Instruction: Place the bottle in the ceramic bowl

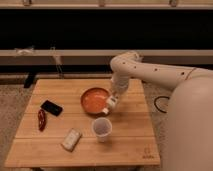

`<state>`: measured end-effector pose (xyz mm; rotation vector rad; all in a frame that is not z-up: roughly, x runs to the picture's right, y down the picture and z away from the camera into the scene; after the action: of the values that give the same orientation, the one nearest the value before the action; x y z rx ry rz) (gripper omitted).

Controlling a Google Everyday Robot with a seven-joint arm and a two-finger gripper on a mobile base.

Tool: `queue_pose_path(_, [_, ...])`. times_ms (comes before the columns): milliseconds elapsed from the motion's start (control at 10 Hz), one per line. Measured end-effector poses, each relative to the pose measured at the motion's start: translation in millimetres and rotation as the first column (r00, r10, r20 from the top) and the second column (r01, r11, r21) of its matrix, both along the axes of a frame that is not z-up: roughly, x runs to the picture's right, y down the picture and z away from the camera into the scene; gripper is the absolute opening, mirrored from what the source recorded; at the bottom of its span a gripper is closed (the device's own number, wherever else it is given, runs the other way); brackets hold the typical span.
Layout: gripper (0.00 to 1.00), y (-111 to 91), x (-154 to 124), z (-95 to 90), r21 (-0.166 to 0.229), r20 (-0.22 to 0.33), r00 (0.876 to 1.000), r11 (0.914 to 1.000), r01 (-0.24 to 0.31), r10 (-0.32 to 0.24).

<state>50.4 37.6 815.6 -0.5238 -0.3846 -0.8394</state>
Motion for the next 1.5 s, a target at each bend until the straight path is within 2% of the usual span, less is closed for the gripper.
queue_pose_path(200, [0.0, -8, -30, 5.8, 0.001, 0.043, 0.998, 0.9994, 0.035, -0.035])
queue_pose_path(400, [0.04, -11, -45, 8.3, 0.004, 0.069, 0.996, 0.9984, 0.057, -0.057])
queue_pose_path(600, [0.25, -12, -64, 11.5, 0.0, 0.105, 0.991, 0.9969, 0.079, -0.079])
queue_pose_path(1100, [0.74, 0, -87, 15.7, -0.014, 0.166, 0.98, 0.9932, 0.116, -0.112])
queue_pose_path(1200, [0.79, 2, -90, 17.9, -0.015, 0.177, 0.978, 0.993, 0.117, -0.113])
queue_pose_path(1500, [0.8, 5, -90, 22.7, -0.001, 0.197, 0.976, 0.9952, 0.097, -0.095])
